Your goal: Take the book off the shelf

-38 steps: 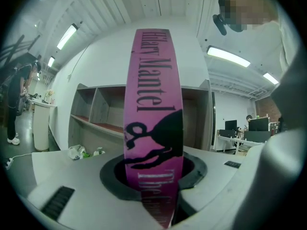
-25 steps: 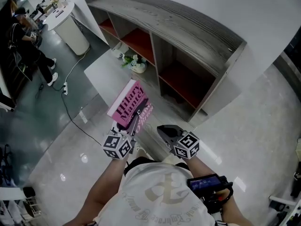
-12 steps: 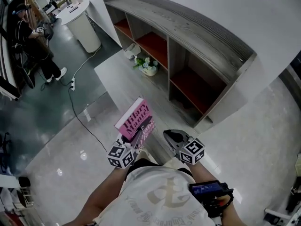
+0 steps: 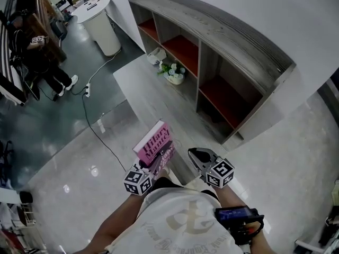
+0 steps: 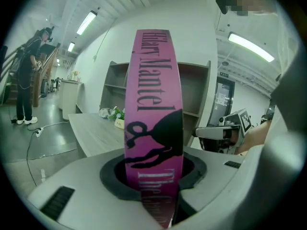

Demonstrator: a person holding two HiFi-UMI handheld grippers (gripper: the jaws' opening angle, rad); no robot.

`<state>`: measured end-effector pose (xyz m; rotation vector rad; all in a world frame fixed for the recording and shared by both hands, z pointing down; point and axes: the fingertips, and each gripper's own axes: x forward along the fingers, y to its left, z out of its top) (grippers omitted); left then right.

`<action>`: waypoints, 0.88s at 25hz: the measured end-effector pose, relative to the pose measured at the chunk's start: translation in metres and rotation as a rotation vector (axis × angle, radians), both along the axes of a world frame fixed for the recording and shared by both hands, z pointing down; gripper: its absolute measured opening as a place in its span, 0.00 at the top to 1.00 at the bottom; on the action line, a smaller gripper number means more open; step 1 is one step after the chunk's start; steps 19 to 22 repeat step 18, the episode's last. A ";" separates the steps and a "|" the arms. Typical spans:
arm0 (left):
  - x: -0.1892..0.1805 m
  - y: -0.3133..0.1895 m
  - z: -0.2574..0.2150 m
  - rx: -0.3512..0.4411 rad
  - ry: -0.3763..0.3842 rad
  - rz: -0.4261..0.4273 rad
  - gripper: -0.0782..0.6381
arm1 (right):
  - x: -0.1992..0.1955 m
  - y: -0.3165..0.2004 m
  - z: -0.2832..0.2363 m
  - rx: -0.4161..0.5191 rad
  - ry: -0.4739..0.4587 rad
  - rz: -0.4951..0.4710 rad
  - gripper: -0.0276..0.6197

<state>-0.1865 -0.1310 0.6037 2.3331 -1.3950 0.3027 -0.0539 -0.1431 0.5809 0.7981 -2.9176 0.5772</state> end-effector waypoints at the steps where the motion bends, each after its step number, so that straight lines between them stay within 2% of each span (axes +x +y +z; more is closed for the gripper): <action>1: -0.001 0.004 0.001 -0.005 0.000 0.000 0.67 | 0.000 0.002 0.000 -0.003 0.000 0.001 0.95; 9: -0.005 0.022 0.006 -0.021 0.005 -0.005 0.67 | -0.007 0.014 0.000 -0.005 -0.006 -0.011 0.95; 22: 0.000 0.023 0.007 -0.028 0.006 0.011 0.67 | -0.008 0.014 0.001 -0.009 -0.001 -0.019 0.95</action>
